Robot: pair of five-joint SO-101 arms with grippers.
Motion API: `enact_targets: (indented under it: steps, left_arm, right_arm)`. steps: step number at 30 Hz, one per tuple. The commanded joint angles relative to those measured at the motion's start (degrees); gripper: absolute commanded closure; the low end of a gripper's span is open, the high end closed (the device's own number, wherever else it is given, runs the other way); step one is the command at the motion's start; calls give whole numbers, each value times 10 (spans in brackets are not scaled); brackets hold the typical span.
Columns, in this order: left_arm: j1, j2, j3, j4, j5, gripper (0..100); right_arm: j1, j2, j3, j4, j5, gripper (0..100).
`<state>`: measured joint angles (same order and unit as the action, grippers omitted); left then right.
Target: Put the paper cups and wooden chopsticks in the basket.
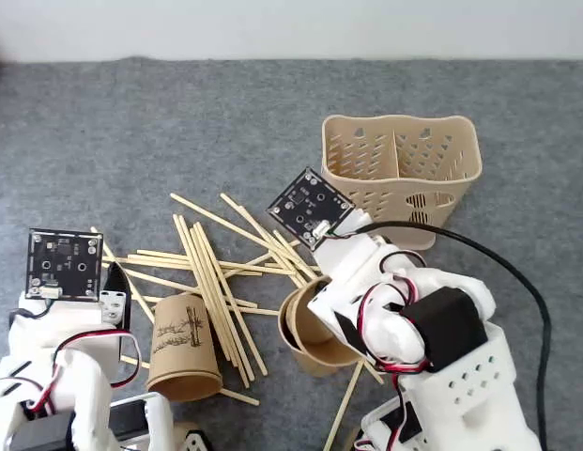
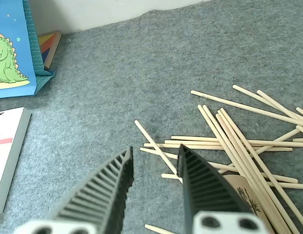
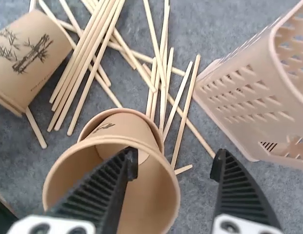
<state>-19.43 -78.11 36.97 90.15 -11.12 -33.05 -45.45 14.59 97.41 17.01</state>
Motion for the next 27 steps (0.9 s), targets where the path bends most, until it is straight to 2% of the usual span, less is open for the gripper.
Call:
enact_targets:
  steps: [1, 8, 17, 27]
  left_arm:
    - [-3, -2, -5, -3, -1, 852]
    - [-3, -2, -5, -3, -1, 852]
    - [-3, -2, -3, -3, -2, 852]
    - [-3, -2, -3, -3, -4, 852]
  right_arm:
    - [-7, 4, -30, -15, -8, 741]
    - [-58, 22, -30, 57, -6, 743]
    - [-29, 99, -9, 55, -3, 849]
    - [-8, 120, 32, 55, 6, 847]
